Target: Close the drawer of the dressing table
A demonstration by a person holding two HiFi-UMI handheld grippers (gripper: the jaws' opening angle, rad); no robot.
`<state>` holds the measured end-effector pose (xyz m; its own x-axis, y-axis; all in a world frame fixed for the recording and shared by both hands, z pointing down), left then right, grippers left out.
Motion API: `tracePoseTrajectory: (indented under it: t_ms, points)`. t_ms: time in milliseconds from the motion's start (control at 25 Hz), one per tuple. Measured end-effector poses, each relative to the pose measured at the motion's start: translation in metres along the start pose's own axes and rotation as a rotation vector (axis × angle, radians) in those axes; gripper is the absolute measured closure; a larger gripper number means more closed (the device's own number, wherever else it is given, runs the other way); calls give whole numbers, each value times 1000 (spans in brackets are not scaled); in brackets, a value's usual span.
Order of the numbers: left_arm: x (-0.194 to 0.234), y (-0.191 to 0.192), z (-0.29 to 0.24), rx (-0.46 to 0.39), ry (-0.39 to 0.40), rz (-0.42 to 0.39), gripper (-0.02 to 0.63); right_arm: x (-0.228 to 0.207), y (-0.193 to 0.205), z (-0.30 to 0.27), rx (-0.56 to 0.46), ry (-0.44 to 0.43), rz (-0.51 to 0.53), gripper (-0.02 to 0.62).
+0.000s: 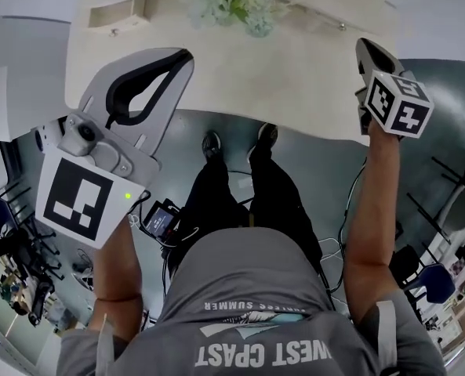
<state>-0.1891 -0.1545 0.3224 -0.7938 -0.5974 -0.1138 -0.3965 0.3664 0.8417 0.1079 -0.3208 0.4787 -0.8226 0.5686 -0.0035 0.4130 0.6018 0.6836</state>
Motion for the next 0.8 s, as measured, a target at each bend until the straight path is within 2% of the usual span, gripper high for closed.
tracePoseTrajectory:
  t_ms: [160, 360, 800]
  points:
    - [2, -12, 16, -29, -3, -20, 603, 18, -28, 44, -95, -53, 5, 594]
    - [6, -27, 41, -64, -10, -39, 603, 43, -63, 105, -202, -79, 33, 594]
    - [3, -56, 103, -141, -45, -79, 603, 118, -127, 230, -390, -109, 175, 595]
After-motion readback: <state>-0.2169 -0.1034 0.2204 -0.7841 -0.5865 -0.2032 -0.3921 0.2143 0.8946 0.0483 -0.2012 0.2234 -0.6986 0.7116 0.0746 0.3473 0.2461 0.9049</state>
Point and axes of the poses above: the fingertips, and each gripper's own axes: z backward along the fingers, x to its left, y out of its underside, the point moved 6 cm from there along z, backward along the fingers, and after that the axes turned 6 degrees about x, right-handed, at the moved point
